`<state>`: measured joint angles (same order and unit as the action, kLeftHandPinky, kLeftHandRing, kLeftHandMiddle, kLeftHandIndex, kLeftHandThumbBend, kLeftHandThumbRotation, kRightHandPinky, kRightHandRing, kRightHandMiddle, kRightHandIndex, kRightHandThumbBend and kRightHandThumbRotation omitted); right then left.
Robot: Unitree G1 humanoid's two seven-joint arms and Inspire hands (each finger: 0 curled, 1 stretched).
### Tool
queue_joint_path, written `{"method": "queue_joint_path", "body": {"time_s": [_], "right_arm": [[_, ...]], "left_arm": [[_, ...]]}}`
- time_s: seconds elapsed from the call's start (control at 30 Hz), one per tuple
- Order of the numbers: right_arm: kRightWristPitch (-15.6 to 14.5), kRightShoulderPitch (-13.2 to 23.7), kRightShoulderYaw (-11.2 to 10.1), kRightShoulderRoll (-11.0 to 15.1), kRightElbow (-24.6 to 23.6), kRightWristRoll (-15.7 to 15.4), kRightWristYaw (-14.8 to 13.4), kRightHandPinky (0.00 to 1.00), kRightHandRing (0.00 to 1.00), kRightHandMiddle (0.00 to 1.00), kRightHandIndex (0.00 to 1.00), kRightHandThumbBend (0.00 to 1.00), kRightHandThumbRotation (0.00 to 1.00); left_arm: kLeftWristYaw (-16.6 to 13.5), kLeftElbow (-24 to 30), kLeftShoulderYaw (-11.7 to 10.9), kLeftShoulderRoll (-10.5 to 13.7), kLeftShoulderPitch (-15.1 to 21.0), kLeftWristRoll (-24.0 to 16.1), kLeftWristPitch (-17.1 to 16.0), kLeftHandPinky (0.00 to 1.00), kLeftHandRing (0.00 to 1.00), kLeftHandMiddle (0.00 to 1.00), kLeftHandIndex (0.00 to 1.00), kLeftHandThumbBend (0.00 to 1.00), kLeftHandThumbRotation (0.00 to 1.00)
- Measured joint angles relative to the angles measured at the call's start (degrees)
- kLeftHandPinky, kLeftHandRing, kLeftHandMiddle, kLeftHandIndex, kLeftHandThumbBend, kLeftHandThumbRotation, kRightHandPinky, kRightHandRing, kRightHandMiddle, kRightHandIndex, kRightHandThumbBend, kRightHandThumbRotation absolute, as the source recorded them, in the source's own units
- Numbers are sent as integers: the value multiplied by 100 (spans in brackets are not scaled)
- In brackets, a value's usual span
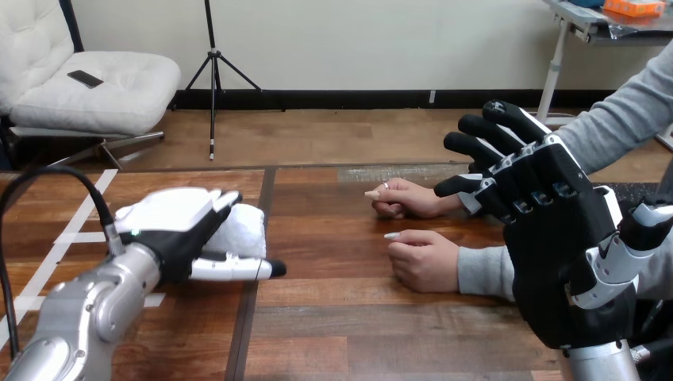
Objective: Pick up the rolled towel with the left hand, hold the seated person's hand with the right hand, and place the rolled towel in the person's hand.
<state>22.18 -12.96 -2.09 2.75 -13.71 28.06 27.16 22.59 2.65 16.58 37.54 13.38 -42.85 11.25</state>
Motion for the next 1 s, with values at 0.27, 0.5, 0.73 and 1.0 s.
{"method": "queue_joint_path", "body": {"time_s": [0.27,0.5,0.73,1.0], "right_arm": [[0,-2,3,-1,0,-1,0,56,77,79,77,93,100],[0,-4,5,-2,0,-9,-4,56,77,78,77,93,100],[0,-7,5,-2,0,-78,-10,56,77,78,77,93,100],[0,-10,4,-2,0,-99,0,56,78,78,77,92,100]], "left_arm": [[107,497,-184,9,0,-65,119,90,99,100,98,90,92],[206,911,-338,39,0,-182,256,91,99,100,98,90,91],[213,1190,-508,41,0,-227,311,91,99,100,98,87,88],[214,1413,-651,44,0,-264,302,90,99,100,98,86,86]]}}
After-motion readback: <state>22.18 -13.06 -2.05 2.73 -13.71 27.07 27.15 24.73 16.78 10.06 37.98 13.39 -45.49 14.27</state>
